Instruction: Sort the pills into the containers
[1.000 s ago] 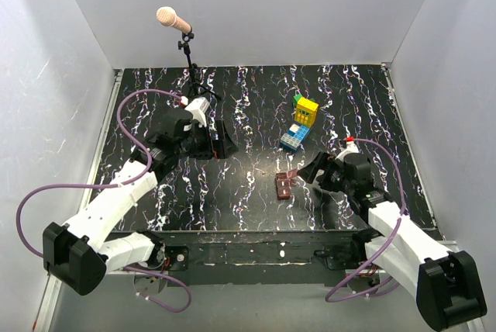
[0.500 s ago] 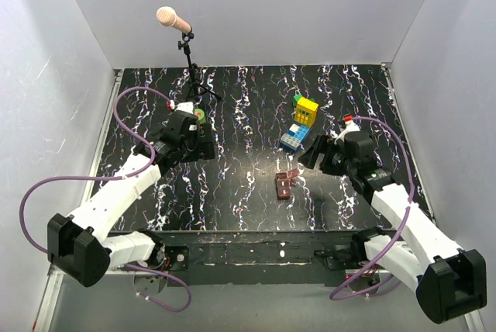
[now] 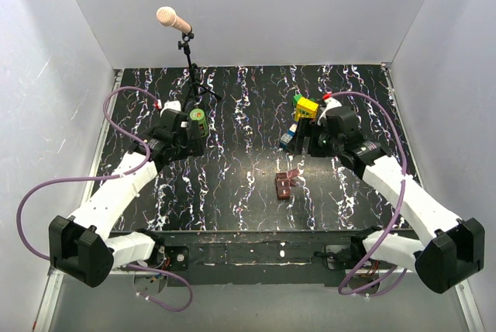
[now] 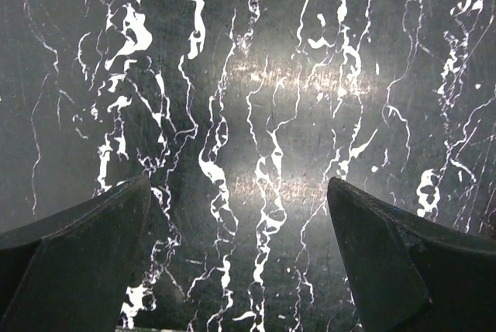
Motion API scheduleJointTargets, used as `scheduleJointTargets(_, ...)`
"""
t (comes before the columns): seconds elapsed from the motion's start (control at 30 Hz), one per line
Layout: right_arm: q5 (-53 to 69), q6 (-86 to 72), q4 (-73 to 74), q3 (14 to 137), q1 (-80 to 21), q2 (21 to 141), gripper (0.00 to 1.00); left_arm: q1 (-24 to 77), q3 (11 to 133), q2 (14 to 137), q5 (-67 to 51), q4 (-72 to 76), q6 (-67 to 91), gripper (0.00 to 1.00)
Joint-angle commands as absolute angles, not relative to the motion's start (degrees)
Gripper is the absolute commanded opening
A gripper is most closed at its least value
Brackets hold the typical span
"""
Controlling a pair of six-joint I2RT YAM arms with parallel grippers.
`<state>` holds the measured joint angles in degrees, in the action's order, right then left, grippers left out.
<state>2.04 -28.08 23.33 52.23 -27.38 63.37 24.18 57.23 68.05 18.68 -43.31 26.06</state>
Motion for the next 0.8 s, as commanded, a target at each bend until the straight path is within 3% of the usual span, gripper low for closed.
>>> scheduleJointTargets(0.0,1.9,-27.0,24.0,57.1,-28.9,66.4,0.92,21.8,55.2,66.9,14.1,-35.4,23.8,0.98)
scheduleJointTargets(0.27,4.0,-27.6,23.4,57.7,-29.0,67.7,0.92,20.1,54.8,75.7,7.7,-19.6,21.4,0.98)
scheduleJointTargets(0.77,5.0,-27.8,23.6,54.8,-29.0,64.5,0.93,18.6,65.2,101.1,12.8,-10.1,19.0,0.98)
